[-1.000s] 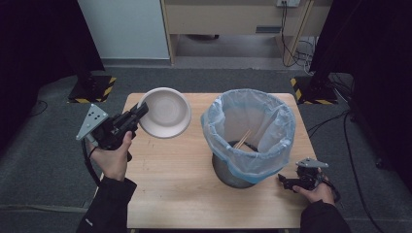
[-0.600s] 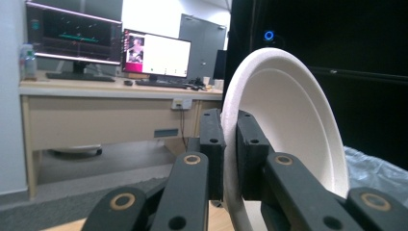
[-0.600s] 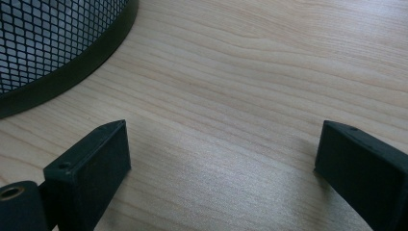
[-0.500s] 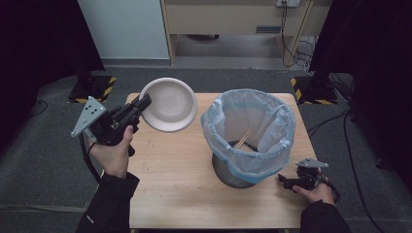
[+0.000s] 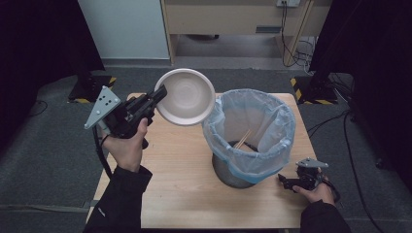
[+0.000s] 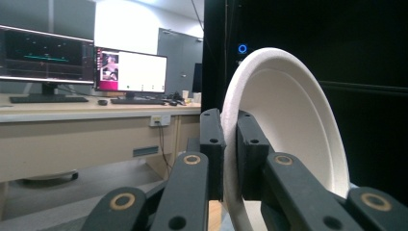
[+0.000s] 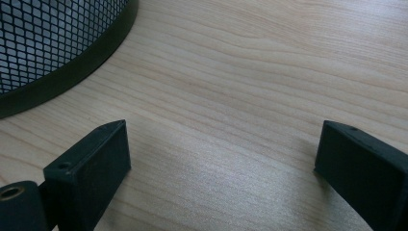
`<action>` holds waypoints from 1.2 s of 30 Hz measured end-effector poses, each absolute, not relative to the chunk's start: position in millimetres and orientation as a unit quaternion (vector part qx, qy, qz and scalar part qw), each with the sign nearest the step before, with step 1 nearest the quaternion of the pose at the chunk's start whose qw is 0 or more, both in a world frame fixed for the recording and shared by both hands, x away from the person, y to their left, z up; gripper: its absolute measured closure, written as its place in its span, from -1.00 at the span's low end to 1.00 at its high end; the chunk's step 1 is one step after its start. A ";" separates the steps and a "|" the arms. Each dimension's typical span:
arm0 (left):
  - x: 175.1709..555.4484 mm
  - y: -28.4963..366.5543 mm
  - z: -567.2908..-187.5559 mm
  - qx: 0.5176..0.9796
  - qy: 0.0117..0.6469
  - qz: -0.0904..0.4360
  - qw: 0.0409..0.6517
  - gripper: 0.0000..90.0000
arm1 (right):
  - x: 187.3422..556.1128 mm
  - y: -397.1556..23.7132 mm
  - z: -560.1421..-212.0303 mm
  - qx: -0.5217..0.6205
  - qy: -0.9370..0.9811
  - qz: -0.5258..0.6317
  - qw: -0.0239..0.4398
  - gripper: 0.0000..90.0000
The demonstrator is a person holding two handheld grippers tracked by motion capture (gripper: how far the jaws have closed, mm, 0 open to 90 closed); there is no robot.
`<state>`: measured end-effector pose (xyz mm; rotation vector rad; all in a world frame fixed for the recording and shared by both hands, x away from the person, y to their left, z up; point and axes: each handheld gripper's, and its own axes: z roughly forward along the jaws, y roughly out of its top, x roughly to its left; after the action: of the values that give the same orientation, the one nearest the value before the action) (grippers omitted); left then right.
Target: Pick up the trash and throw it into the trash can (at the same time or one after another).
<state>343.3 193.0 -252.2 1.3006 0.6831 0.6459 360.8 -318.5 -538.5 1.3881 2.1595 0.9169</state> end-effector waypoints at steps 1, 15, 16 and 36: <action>343.9 190.5 -251.5 0.584 0.304 0.288 0.696 0.85 | 360.8 -318.5 -538.5 0.498 0.775 0.329 0.206 -0.88; 350.3 149.4 -244.4 0.592 0.280 0.265 0.708 0.85 | 360.8 -318.5 -538.5 0.498 0.775 0.329 0.206 -0.88; 350.9 146.4 -244.2 0.592 0.279 0.264 0.708 0.85 | 360.8 -318.5 -538.5 0.498 0.775 0.329 0.206 -0.88; 371.1 90.1 -259.7 0.625 0.272 0.228 0.695 0.85 | 360.8 -318.3 -538.5 0.499 0.774 0.330 0.206 -0.88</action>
<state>371.1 90.1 -259.7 1.3949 0.6072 0.5097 360.8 -318.3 -538.5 1.3908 2.1574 0.9190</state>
